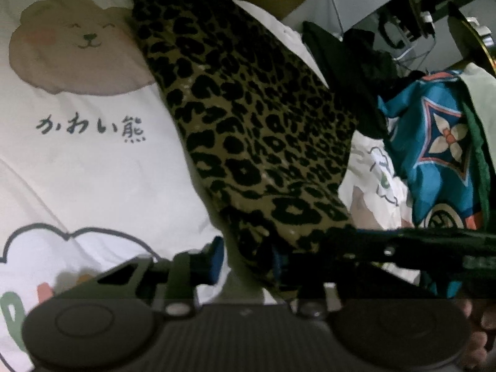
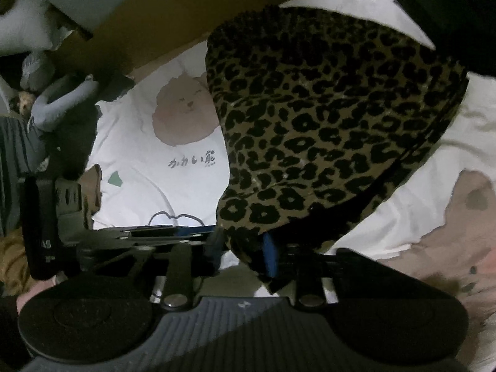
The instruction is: Fold clothes
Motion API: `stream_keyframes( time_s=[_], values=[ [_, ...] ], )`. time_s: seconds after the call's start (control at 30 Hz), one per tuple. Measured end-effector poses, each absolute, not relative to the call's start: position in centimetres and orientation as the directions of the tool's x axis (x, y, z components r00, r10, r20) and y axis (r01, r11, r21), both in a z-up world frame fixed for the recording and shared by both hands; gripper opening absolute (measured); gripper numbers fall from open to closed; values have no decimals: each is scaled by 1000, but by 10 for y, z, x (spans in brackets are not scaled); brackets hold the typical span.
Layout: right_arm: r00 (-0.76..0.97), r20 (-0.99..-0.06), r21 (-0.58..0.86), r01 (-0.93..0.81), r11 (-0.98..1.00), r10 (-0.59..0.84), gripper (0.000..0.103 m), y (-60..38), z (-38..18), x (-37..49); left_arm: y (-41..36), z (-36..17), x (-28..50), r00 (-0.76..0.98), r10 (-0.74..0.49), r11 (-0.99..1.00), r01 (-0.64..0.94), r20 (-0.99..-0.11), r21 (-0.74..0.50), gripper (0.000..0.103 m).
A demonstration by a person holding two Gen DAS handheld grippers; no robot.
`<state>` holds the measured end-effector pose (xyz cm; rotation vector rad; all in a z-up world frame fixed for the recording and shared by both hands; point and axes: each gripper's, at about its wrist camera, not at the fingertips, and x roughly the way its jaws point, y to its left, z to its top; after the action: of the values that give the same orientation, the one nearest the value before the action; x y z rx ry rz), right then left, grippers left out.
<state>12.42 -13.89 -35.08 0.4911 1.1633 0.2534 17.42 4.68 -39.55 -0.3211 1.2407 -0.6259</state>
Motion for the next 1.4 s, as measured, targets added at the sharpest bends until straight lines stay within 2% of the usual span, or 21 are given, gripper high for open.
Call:
stream_keyframes(
  time_s=[0.1,0.17,0.33,0.53,0.63,0.7,0.77,1.03,1.13,1.2,1.23,1.27,1.33,1.4],
  values=[
    [391,-805,512,78,855,446,0,-142,-350,126,46,-395,175,194,-602,790,282,-774,-544,26],
    [411,-796,521,91,848,445,0,-146,-346,126,44,-395,174,196,-605,787,297,-772,-541,10],
    [455,-776,542,129,830,436,0,-157,-337,126,49,-399,168,195,-600,790,294,-776,-538,5],
    [465,-770,553,146,820,436,0,-160,-336,125,72,-411,162,194,-569,821,197,-799,-536,2],
    [468,-774,551,164,818,427,0,-162,-338,124,70,-411,159,184,-562,824,211,-806,-526,7],
    [464,-776,551,171,817,426,0,-162,-339,124,65,-408,157,177,-567,818,236,-805,-524,21],
    [463,-775,556,175,813,430,0,-162,-339,124,59,-405,155,176,-578,806,275,-797,-524,51],
    [455,-758,594,186,783,467,0,-161,-337,124,27,-401,160,228,-509,827,397,-830,-398,55],
    [451,-756,603,197,773,475,0,-160,-338,124,20,-401,161,242,-488,824,444,-839,-351,50],
    [439,-761,601,200,774,478,0,-159,-340,123,23,-401,162,247,-490,824,444,-836,-352,36],
    [434,-769,591,204,781,469,1,-158,-342,122,27,-401,162,248,-495,825,434,-833,-362,21],
    [430,-779,577,208,790,456,3,-158,-343,120,32,-401,162,249,-501,826,424,-829,-371,16],
    [426,-795,554,217,804,432,6,-158,-347,117,41,-401,162,252,-515,826,401,-820,-396,15],
    [411,-809,531,208,821,420,20,-157,-352,114,48,-399,163,251,-525,826,383,-814,-414,14]
  ],
)
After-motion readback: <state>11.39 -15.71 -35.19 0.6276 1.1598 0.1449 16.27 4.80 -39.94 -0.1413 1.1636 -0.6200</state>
